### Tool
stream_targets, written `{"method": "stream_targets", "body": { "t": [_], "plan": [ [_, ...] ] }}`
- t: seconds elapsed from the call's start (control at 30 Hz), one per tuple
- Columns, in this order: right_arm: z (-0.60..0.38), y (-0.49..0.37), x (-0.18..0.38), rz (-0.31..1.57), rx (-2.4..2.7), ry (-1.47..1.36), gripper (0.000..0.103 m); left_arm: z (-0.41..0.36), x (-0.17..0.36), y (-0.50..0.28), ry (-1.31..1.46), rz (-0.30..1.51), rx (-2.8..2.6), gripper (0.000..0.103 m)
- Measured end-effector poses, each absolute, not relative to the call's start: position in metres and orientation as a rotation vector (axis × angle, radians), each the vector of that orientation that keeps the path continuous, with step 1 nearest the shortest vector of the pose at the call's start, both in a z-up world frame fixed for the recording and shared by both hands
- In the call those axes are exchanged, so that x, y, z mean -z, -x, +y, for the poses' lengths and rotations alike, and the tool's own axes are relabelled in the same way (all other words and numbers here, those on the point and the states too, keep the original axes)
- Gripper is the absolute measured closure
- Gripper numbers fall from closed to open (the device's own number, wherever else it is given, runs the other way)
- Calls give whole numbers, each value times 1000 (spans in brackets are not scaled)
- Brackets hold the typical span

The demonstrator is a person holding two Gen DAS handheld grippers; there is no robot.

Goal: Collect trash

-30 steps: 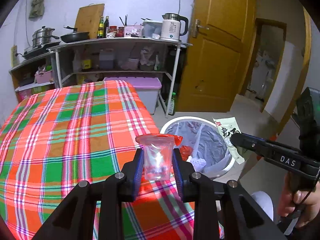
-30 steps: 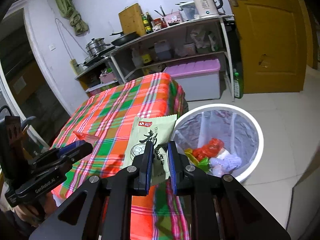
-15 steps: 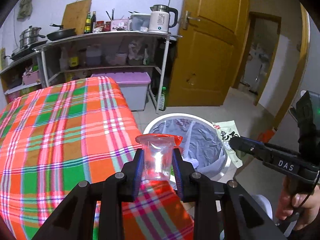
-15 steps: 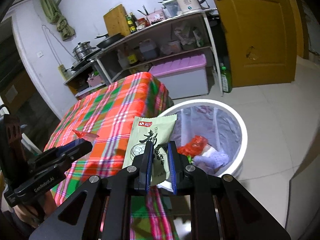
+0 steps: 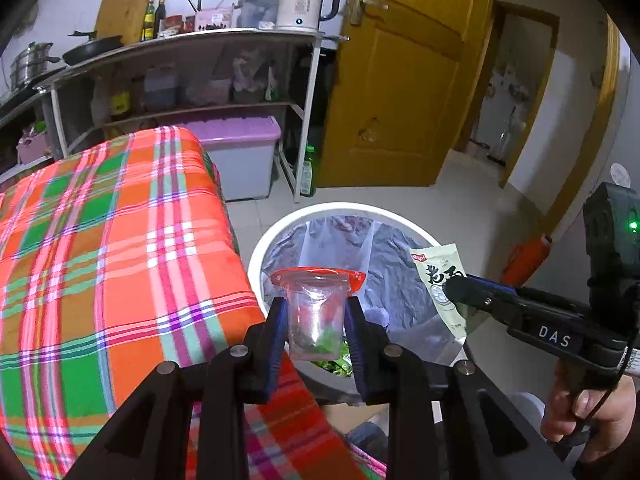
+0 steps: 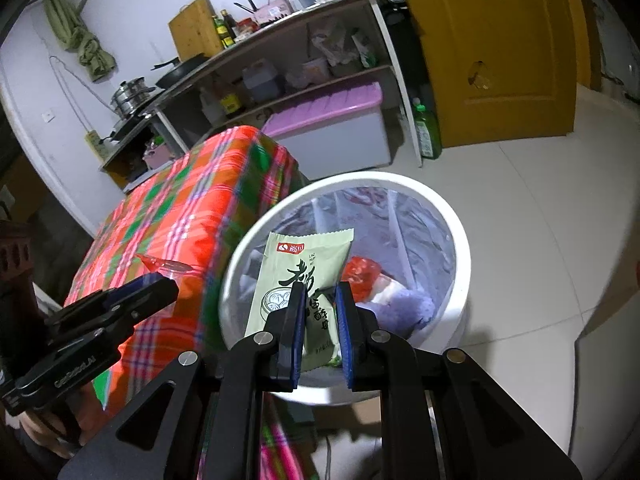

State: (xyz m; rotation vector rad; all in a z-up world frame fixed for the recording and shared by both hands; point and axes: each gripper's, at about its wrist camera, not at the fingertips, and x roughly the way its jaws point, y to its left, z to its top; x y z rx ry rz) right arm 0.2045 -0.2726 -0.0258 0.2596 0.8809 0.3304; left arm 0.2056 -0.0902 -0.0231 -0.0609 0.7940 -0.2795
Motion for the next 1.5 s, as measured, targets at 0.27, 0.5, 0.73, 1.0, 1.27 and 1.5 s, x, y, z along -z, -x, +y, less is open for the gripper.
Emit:
{"method": "stream_targets", "body": {
  "t": [0.27, 0.5, 0.73, 1.0, 1.27, 1.5],
  "plan": [
    [-273, -221, 38, 903, -311, -246, 87, -94, 41, -230, 71, 855, 293, 74],
    [-274, -233, 48, 928, -300, -239, 86, -101, 49, -245, 94, 908, 320, 74],
    [-272, -234, 50, 932, -288, -222, 74, -99, 51, -248, 118, 918, 324, 62],
    [-272, -225, 39, 909, -287, -215, 68, -96, 40, -236, 116, 876, 328, 62],
    [-266, -193, 10, 846, -288, -194, 67, -92, 14, -203, 109, 804, 331, 62],
    [-255, -153, -18, 779, -299, -163, 67, -83, -8, -163, 90, 732, 319, 62]
  ]
}}
